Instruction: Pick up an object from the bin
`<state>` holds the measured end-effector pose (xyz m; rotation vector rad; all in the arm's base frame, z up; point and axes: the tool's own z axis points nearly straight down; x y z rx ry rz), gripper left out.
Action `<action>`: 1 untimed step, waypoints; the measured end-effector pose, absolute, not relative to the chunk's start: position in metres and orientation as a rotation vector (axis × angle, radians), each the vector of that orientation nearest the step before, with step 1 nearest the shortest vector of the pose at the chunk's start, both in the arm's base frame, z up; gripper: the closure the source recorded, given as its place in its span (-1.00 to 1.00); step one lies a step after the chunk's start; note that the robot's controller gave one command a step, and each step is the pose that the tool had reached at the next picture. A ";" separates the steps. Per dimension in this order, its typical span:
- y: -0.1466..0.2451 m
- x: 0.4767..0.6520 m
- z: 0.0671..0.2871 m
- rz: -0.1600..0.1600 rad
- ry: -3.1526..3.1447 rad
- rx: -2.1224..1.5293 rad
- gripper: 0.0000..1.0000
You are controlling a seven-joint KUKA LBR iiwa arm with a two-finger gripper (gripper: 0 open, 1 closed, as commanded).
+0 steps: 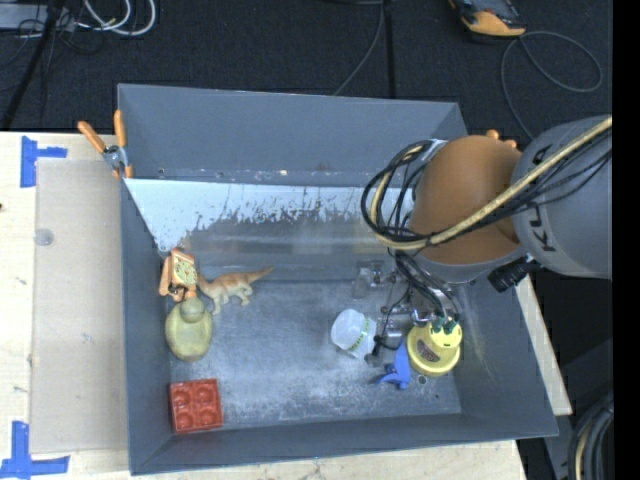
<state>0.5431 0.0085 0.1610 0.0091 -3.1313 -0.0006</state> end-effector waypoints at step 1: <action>0.008 0.545 0.165 -0.001 -3.139 0.009 -1.00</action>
Offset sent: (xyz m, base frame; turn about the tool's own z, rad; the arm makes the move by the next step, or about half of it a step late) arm 0.0167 -0.0274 -0.0684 -0.0596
